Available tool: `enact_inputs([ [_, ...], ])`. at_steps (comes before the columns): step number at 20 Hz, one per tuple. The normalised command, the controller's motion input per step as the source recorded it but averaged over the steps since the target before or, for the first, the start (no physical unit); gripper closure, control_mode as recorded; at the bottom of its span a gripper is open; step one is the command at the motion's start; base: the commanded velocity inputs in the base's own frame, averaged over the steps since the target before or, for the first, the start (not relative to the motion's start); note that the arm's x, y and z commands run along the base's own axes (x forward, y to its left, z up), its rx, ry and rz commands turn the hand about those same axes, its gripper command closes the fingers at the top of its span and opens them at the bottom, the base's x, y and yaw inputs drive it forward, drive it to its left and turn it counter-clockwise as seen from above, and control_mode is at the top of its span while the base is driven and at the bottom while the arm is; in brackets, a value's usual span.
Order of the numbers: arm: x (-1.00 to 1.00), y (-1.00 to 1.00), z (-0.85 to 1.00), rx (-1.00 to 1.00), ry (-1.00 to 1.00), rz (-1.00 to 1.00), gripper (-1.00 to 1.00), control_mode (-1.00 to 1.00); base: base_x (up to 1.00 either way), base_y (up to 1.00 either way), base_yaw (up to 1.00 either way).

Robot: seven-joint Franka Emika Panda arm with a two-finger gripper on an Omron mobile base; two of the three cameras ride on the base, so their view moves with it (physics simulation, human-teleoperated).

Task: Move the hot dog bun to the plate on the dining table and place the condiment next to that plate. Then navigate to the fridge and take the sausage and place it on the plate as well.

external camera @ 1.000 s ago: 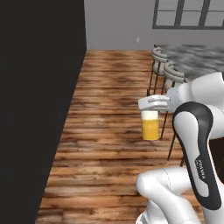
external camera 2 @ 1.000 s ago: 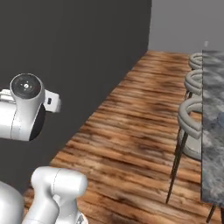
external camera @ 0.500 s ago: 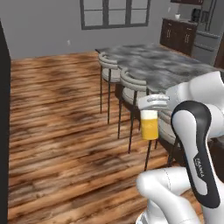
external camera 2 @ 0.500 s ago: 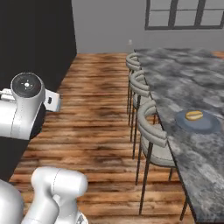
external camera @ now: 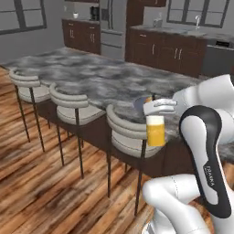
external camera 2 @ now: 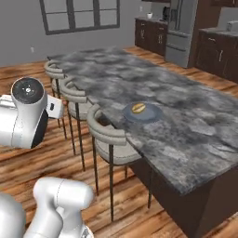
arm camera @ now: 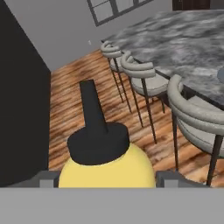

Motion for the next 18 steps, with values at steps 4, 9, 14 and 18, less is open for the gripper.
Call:
enact_inputs([
  [4, 0.0, 0.0, 0.0, 0.0, 0.0, 0.0, 1.0, 1.0, 0.04, 0.32, -0.91],
  [9, 0.0, 0.0, 0.0, 0.0, 0.0, 0.0, 1.0, 1.0, 0.0, 0.56, -0.81],
  [14, 0.0, 0.0, 0.0, 0.0, 0.0, 0.0, 1.0, 1.0, 0.0, 0.91, -0.63],
  [18, 0.0, 0.0, 0.0, 0.0, 0.0, 0.0, 1.0, 1.0, 0.0, 0.97, -0.48],
])
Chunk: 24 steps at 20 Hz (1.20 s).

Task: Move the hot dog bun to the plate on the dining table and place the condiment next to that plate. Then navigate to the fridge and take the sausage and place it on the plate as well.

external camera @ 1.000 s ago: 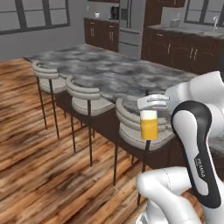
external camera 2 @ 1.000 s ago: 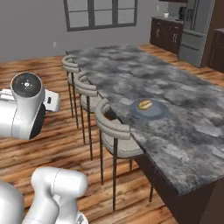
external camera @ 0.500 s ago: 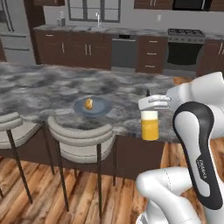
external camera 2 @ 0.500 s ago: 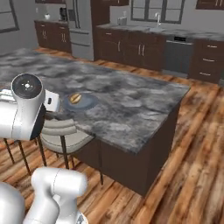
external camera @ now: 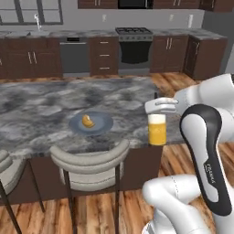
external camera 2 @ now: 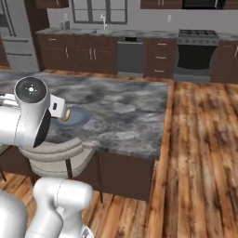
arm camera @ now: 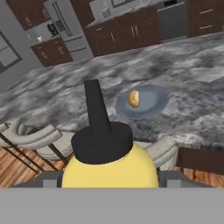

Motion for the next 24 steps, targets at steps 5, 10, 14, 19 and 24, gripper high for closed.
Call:
enact_inputs([
  [5, 0.0, 0.0, 0.0, 0.0, 0.0, 0.0, 1.0, 1.0, 0.33, 0.88, -0.42],
  [10, 0.0, 0.0, 0.0, 0.0, 0.0, 0.0, 1.0, 1.0, 0.93, 0.46, -0.31],
  [14, 0.36, -0.11, 0.0, 0.0, -0.02, -0.02, 1.0, -1.0, 0.5, 0.09, -0.1],
  [19, 0.66, -0.89, -0.15, 0.03, -0.28, 0.17, 1.0, -1.0, 0.0, 0.0, 0.0],
  [24, 0.63, -0.58, -0.35, 0.0, -0.4, 0.32, 1.0, -1.0, 0.0, 0.0, 0.0],
])
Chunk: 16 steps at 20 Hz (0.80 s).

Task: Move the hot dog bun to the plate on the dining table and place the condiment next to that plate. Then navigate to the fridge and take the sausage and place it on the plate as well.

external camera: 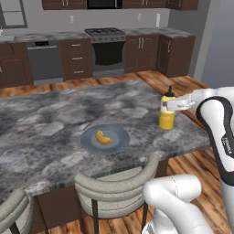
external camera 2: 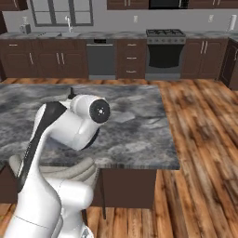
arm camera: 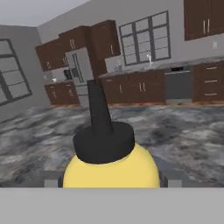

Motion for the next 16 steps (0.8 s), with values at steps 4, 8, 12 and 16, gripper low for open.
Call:
enact_inputs([
  [4, 0.68, -0.02, -0.58, 0.0, -0.37, 0.31, 1.0, -1.0, 0.0, 0.0, 0.0],
  [8, 0.67, -0.26, -0.55, 0.0, -0.15, 0.36, 1.0, -1.0, 0.0, 0.0, 0.0],
  [12, 0.26, -0.32, -0.27, -0.02, -0.04, 0.32, 1.0, -1.0, 0.0, 0.0, 0.0],
  [16, 0.11, -0.14, -0.17, -0.09, -0.03, 0.23, 1.0, -1.0, 0.0, 0.0, 0.0],
])
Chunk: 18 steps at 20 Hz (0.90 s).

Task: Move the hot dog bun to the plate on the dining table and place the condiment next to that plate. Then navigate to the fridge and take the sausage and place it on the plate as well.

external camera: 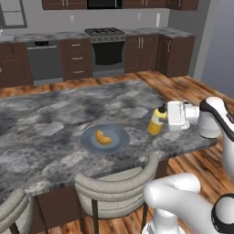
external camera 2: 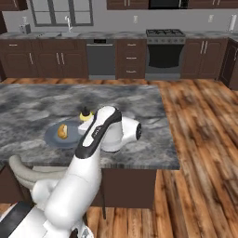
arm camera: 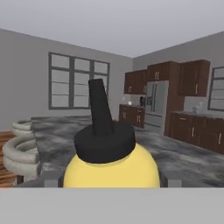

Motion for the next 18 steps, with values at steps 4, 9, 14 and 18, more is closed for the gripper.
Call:
enact_inputs([
  [4, 0.14, 0.0, -0.29, -0.16, -0.01, 0.12, 1.0, -1.0, 0.0, 0.0, 0.0],
  [9, 0.22, 0.08, -0.38, -0.04, -0.07, 0.03, 1.0, -1.0, 0.0, 0.0, 0.0],
  [14, 0.26, 0.21, -0.42, 0.03, -0.01, 0.0, 1.0, -1.0, 0.0, 0.0, 0.0],
  [18, 0.32, 0.25, -0.35, 0.02, 0.0, 0.0, 1.0, -1.0, 0.0, 0.0, 0.0],
])
